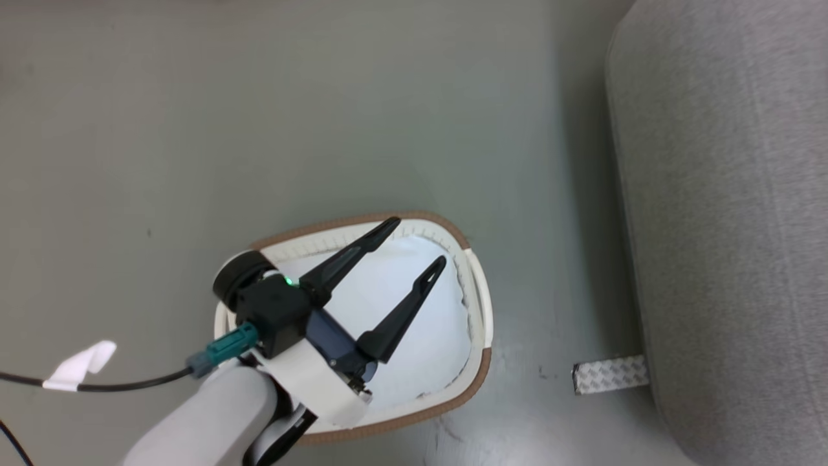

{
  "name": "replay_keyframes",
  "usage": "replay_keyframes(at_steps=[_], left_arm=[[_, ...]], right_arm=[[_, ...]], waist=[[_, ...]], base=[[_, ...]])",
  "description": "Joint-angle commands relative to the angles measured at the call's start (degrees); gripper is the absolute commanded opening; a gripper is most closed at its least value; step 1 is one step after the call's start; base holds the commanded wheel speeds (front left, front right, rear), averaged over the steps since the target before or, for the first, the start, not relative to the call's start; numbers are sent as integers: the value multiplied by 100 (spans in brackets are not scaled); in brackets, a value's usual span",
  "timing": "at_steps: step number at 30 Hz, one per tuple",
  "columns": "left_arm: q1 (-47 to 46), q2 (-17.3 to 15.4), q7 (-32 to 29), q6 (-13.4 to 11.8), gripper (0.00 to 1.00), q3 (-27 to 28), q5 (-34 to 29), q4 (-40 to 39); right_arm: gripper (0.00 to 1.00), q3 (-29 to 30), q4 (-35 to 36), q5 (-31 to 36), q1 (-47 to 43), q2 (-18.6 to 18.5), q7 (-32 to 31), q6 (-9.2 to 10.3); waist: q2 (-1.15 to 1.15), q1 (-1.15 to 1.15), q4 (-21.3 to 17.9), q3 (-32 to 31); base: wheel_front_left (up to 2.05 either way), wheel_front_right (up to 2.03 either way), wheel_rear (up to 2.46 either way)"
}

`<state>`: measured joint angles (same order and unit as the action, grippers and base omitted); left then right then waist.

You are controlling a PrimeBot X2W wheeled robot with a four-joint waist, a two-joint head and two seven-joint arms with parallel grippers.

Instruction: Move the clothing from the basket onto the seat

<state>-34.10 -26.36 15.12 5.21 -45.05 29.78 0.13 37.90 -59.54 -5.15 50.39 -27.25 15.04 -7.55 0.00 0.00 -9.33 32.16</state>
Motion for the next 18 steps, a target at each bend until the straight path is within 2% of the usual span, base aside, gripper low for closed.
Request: replay_keyframes(at_steps=[1, 7, 14, 18], left_arm=[[132, -35, 5, -30, 100, 46, 47, 53], [597, 75, 5, -230, 100, 331, 90, 301], [1510, 317, 5, -652, 100, 1044, 129, 601], [2085, 462, 5, -779, 100, 1562, 93, 644]], right_arm=[[100, 81, 231, 171, -268, 167, 19, 12], [100, -61, 1579, 447, -1276, 882, 19, 12], [100, -900, 3411, 449, -2483, 1726, 19, 13], [100, -1415, 4122, 421, -3165, 2005, 10, 13]], waist=[[0, 0, -93, -259], [0, 0, -146, -973], [0, 0, -210, -1885], [0, 0, -172, -2305]], base=[[0, 0, 0], [0, 0, 0], [0, 0, 0], [0, 0, 0]])
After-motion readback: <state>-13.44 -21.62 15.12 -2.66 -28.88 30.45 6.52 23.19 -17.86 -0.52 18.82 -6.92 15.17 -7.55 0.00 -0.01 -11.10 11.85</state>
